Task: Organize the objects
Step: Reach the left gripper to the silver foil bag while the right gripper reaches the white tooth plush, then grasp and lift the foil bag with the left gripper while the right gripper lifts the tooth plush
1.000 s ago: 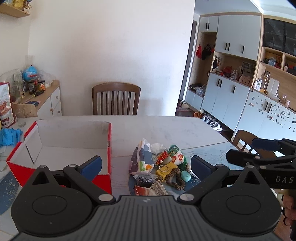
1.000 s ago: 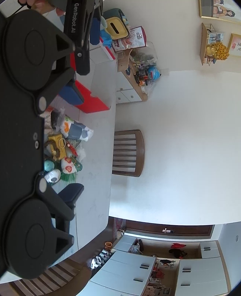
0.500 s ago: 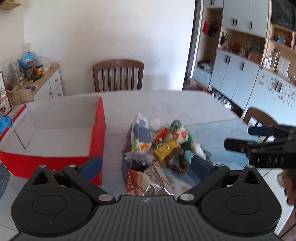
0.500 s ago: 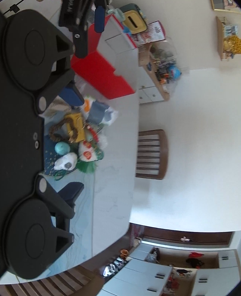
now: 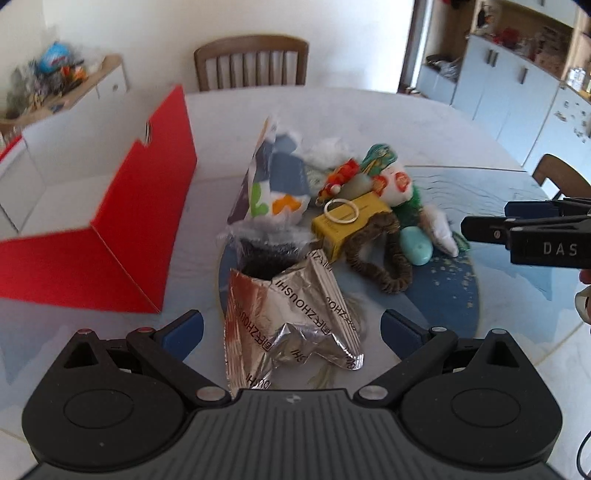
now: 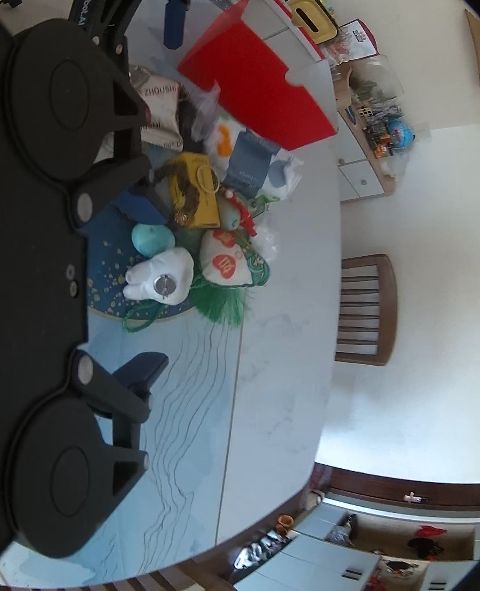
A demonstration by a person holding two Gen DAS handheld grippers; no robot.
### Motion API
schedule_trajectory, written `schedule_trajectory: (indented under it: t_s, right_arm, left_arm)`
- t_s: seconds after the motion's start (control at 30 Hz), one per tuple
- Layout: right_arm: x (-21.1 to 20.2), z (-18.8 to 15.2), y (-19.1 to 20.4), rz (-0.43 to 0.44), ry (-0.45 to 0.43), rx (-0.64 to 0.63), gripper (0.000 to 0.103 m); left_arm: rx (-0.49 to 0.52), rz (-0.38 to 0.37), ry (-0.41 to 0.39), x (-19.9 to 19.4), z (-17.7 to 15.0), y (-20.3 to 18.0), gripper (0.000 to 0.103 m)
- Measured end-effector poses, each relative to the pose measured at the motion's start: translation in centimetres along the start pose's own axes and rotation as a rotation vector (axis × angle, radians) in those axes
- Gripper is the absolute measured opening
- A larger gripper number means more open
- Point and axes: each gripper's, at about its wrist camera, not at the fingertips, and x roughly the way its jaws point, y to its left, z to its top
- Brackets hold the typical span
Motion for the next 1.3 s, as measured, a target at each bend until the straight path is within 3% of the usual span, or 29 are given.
schedule_trajectory:
  t_s: [0.47,0.63,0.7,0.87,1.3]
  right_arm:
    - [5.1,1.0,-1.7,0.122,0.084,0.013,0.058]
    - [5.4,1.1,-1.7,0.153,0.091,0.009,0.051]
    - [5.5,1.1,-1.8,0.161,0.095,0.012,0.044]
    - [5.3,1.2,-1.9,0.170,0.091,0.016,0.040]
    - [2.0,1.1,-1.6,0.148,0.035,-0.004,0.036]
  left_arm:
    - [-0.060,0.047,0.063,2.3,0.4,-0.3,0.101]
    - [-0.075,0.047,0.073,2.5,0.4,-0.3,0.086]
    - [-0.077,0.048,0.071,2.4,0.3,-0.2,0.076]
    - [-0.095,0.041,0.067,2.1,0.2,0.1,0.062]
    - [-0.150,0.041,0.023,-1.1,0.0,1.2,0.055]
